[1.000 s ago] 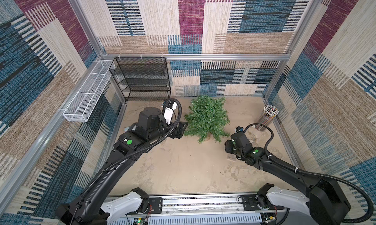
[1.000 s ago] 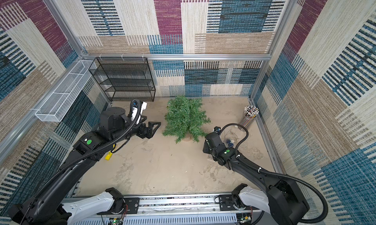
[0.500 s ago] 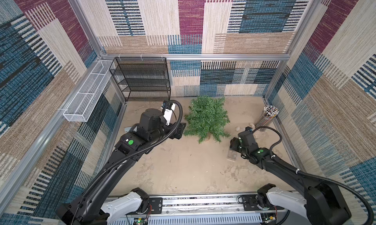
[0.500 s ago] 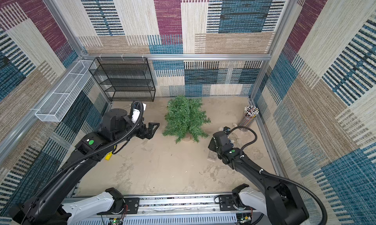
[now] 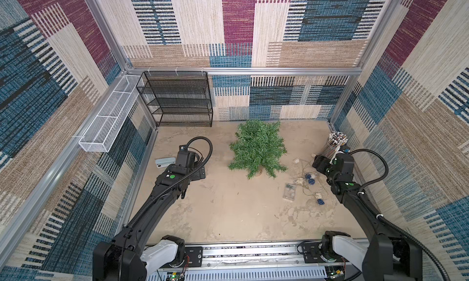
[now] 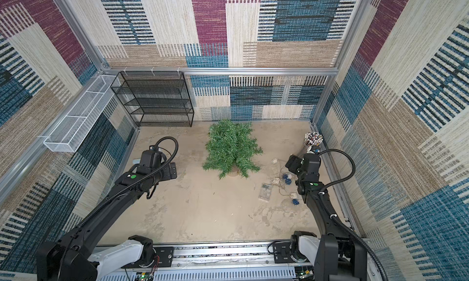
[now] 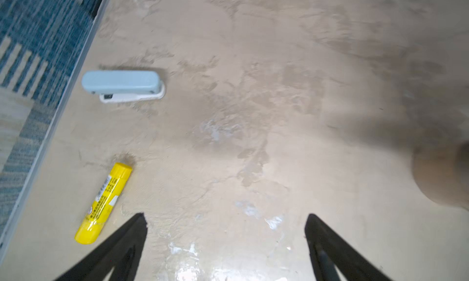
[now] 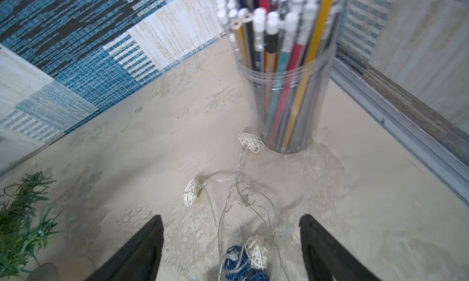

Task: Remove string lights from the small christmas tree
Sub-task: Reset both arms

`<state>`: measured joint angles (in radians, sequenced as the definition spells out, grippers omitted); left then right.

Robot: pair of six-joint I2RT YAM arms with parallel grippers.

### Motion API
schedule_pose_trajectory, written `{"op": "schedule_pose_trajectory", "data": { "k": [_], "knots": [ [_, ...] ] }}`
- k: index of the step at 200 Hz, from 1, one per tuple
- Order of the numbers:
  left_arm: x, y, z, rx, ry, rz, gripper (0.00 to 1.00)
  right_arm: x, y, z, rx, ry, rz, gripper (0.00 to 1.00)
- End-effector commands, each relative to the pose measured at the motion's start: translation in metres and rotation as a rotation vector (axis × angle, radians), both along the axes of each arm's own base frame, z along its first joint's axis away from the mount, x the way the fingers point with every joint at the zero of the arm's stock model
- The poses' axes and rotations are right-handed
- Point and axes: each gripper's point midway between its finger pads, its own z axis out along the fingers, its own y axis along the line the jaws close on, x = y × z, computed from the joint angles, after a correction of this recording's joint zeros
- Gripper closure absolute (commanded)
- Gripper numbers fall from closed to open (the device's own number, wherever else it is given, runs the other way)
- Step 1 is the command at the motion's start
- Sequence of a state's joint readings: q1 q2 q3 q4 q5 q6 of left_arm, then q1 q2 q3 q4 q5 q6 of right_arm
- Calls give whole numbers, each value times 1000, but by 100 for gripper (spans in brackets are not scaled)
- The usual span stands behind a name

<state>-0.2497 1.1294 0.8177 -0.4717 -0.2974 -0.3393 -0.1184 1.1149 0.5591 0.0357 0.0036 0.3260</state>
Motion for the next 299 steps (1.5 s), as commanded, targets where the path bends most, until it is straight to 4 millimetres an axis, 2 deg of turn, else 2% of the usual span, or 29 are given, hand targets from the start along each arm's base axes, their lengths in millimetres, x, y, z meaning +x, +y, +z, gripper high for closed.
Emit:
{"op": "schedule_pose_trajectory", "data": {
  "k": [1,16,22,34,55,64,74,87,97,105,118,130,138,149,170,182,195,200,212,299],
  "knots": [
    [22,17,-5,-42,-163,104,1,24,2,23,-119,-179,73,13],
    [32,22,-13,4,-261,66,1,32,-2,15,-170,-210,66,7],
    [37,24,-10,7,-290,67,1,35,-3,11,-192,-216,64,4],
    [43,28,-9,71,-252,41,1,42,-5,0,-227,-201,47,1],
    [59,39,-25,196,-187,31,1,47,-1,-15,-250,-203,37,0],
    [64,38,-37,224,-184,-2,1,47,5,-14,-266,-212,51,0],
    [64,34,-51,225,-204,-36,1,42,11,-3,-300,-258,53,0],
    [66,20,-49,195,-229,-124,1,26,18,14,-340,-364,70,0],
    [67,-2,-44,183,-348,-272,1,14,22,20,-353,-428,86,0],
    [65,-5,-37,231,-430,-313,1,8,24,21,-354,-455,95,0],
    [64,19,-45,210,-479,-199,1,2,25,19,-352,-476,113,0],
    [66,31,-53,190,-502,-145,1,1,28,17,-358,-486,123,0],
    [73,31,-49,197,-510,-143,1,2,29,15,-365,-487,129,0],
    [75,29,-57,169,-425,-159,1,5,31,8,-366,-477,140,0],
    [83,44,-60,130,-395,-100,1,3,32,9,-416,-527,133,1],
    [83,45,-60,126,-398,-101,1,9,30,0,-379,-460,126,1],
    [83,45,-60,125,-399,-102,1,25,32,-9,-366,-384,155,0],
    [83,45,-61,122,-387,-102,1,30,31,-7,-363,-390,156,0],
    [83,45,-61,124,-395,-101,1,30,26,-8,-334,-382,158,0],
    [87,45,-63,99,-383,-117,1,30,26,-8,-349,-381,140,2]
  ]
}}
